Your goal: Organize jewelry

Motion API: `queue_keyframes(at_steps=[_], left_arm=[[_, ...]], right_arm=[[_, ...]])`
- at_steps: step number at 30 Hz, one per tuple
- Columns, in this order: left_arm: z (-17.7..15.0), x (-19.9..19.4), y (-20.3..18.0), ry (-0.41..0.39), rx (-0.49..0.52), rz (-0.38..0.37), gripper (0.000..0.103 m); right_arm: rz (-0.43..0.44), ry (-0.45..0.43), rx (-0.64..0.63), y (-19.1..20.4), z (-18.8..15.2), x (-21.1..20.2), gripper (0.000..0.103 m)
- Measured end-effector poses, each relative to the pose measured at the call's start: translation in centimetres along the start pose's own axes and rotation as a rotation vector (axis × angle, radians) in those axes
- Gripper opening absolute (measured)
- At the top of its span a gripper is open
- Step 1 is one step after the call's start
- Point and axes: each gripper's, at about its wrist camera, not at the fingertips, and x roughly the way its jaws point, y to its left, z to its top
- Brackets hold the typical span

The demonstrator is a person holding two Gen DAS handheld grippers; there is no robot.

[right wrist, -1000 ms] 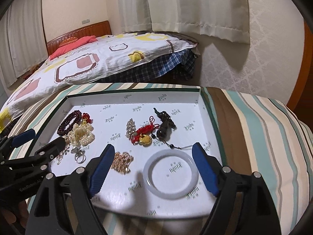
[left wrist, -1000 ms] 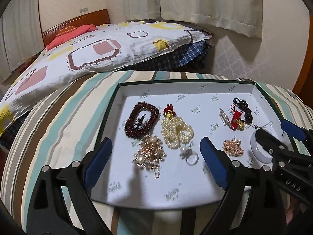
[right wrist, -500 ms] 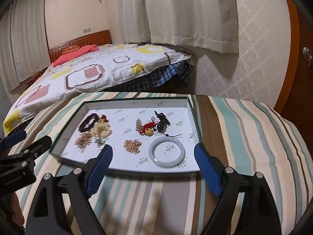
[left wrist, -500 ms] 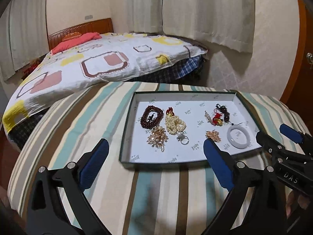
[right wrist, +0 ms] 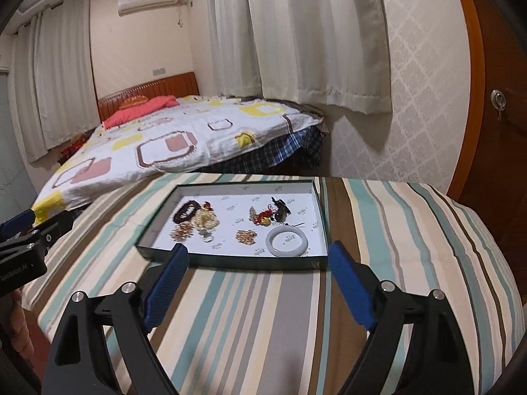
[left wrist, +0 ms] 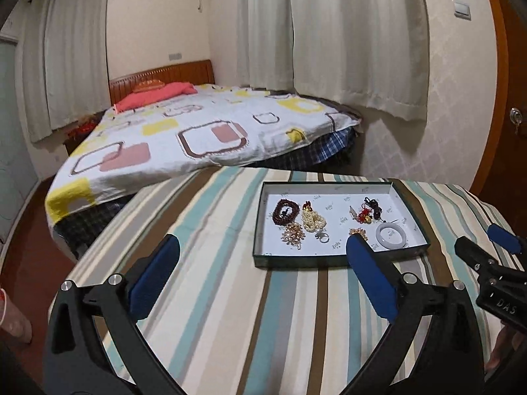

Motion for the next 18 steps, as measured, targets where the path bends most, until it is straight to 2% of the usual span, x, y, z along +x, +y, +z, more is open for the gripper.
queue_keyframes(at_steps=[10, 18], left_arm=[[-0.5, -6.0, 1.4, -0.055, -0.006, 0.003, 0.099], [0.1, -8.9, 2.3, -0.104, -0.034, -0.005, 0.099]], right_arm=[[-0.011, -0.077, -0.019, 0.5, 0.2, -5.2, 0.084], [-0.014, -0.127, -0.04, 1.2, 0.7, -7.9, 0.085]])
